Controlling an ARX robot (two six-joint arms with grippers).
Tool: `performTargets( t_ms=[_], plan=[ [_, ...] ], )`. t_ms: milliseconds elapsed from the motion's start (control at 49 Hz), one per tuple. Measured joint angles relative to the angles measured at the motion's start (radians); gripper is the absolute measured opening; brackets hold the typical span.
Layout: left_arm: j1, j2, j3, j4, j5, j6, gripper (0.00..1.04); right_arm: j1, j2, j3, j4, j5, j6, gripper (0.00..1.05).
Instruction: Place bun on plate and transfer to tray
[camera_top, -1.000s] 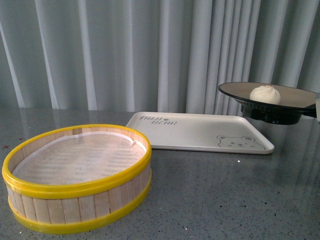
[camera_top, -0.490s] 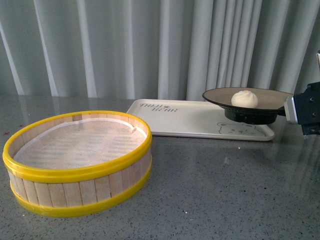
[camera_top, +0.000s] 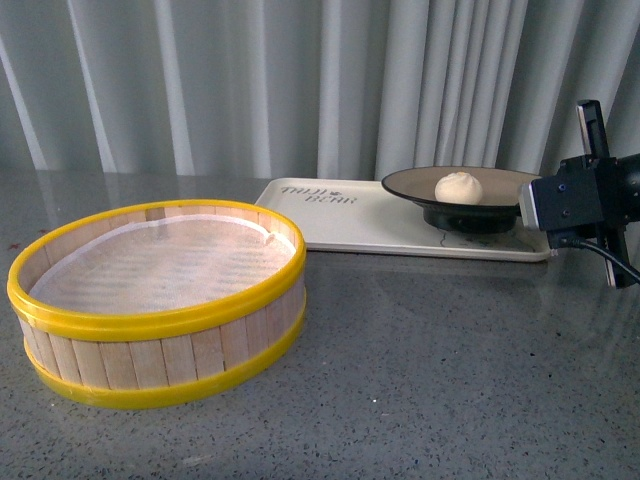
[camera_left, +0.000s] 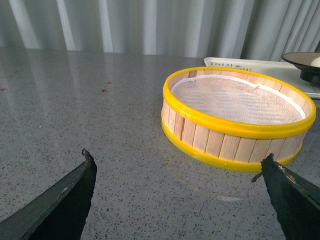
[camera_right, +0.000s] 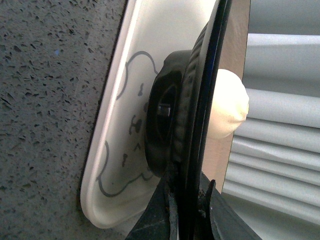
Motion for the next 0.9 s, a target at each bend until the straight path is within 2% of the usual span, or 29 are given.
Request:
performTargets(
  t_ms=[490, 653, 755, 898],
  plan=[
    [0.000, 0.000, 0.000, 0.000, 0.000, 0.000, 0.98, 0.006, 0.048, 0.029, 0.012, 0.028, 0.017, 0.03],
    [0.000, 0.000, 0.000, 0.000, 0.000, 0.000, 0.98, 0.016, 0.032, -0.009, 0.034, 0.085, 0.053, 0.34],
    [0.000, 0.000, 0.000, 0.000, 0.000, 0.000, 0.98, 0.028, -0.016, -0.066, 0.108, 0.106, 0.099, 0.55],
    [0.000, 0.000, 0.000, 0.000, 0.000, 0.000, 0.98, 0.074, -0.156, -0.193, 0.155, 0.157, 0.287, 0.87]
  ],
)
